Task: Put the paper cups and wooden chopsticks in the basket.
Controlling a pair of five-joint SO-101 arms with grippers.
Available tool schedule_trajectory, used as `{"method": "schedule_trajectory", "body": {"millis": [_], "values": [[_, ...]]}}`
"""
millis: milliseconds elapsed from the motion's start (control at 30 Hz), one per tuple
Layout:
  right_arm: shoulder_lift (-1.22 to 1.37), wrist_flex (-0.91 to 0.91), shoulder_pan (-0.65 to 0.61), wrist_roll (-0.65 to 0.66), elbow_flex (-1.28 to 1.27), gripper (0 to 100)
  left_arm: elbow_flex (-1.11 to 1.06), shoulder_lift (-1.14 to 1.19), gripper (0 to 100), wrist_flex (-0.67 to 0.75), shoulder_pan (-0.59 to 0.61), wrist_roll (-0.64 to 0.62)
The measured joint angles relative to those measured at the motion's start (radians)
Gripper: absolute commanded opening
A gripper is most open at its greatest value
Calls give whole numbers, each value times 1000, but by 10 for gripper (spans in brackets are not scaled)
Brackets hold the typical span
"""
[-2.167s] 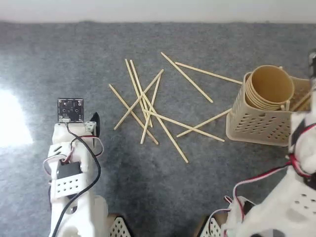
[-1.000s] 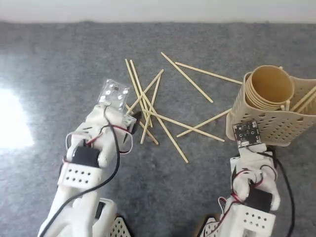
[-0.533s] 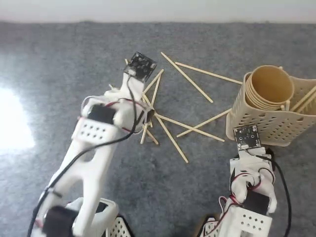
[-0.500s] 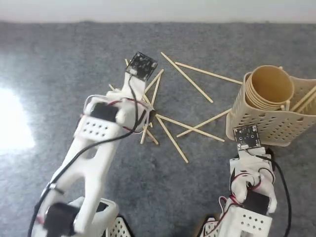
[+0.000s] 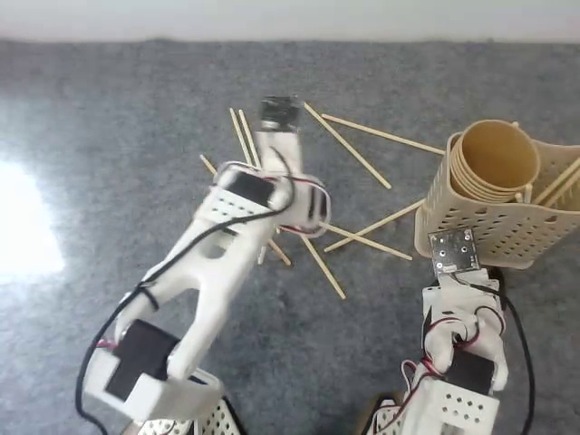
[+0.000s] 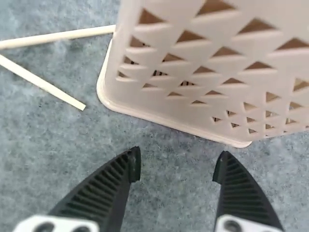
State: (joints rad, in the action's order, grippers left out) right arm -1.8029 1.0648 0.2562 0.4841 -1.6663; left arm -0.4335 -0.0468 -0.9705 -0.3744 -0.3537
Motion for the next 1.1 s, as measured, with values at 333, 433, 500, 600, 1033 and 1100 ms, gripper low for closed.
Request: {"method": "schedule_trajectory", "body": {"millis": [333,433,500,600,1033,1100], "values": [[0,0,-17,0,0,248,12,63,215,-43,-15,956],[0,0,-17,0,0,248,52,124,215,-57,3,1105],[0,0,-17,0,0,248,95,175,216,-57,6,1135],[0,0,-17,0,0,248,169,249,216,-64,8,1146],[0,0,-17,0,0,248,488,528,203,-233,-26,1252],[0,0,-17,0,0,248,516,552,155,-238,-28,1252]]}}
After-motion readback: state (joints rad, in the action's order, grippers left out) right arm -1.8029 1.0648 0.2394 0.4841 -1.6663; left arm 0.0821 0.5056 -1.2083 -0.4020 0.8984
